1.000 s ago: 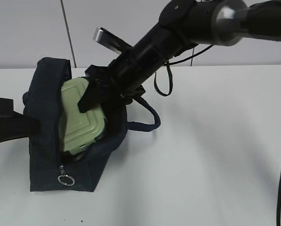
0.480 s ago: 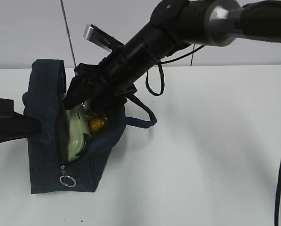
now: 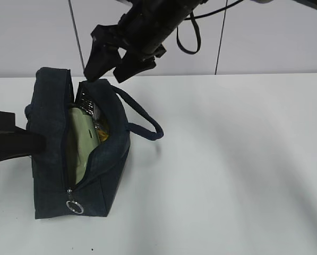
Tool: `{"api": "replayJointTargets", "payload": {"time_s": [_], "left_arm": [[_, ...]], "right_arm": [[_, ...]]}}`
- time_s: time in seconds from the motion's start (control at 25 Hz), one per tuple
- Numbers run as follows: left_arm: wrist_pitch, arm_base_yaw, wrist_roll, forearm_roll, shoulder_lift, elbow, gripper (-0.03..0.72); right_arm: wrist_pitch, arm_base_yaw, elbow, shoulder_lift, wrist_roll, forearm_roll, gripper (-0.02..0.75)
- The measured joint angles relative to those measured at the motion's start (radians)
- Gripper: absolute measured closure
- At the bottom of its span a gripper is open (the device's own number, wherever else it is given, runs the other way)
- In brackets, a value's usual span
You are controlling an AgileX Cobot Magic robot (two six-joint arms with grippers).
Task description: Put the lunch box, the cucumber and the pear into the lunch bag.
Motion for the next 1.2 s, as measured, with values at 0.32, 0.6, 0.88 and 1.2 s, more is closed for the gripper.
{"api": "replayJointTargets", "payload": {"time_s": [0.32, 0.6, 0.88, 1.2], "left_arm": [[0.000, 0.000, 0.000, 0.000, 0.000, 0.000, 0.701], [0.000, 0.000, 0.000, 0.000, 0.000, 0.000, 0.701], [0.000, 0.000, 0.000, 0.000, 0.000, 0.000, 0.701], [0.000, 0.000, 0.000, 0.000, 0.000, 0.000, 0.701]], "right_arm": [[0.012, -0.001, -0.024, 0.000, 0.085, -0.146, 0.162], [0.015, 0.011, -0.024, 0.049, 0.090, -0.148, 0.176], [0.015, 0.017, -0.024, 0.106, 0.090, -0.142, 0.235], [0.015, 0.019, -0.024, 0.119, 0.090, -0.127, 0.553]]}}
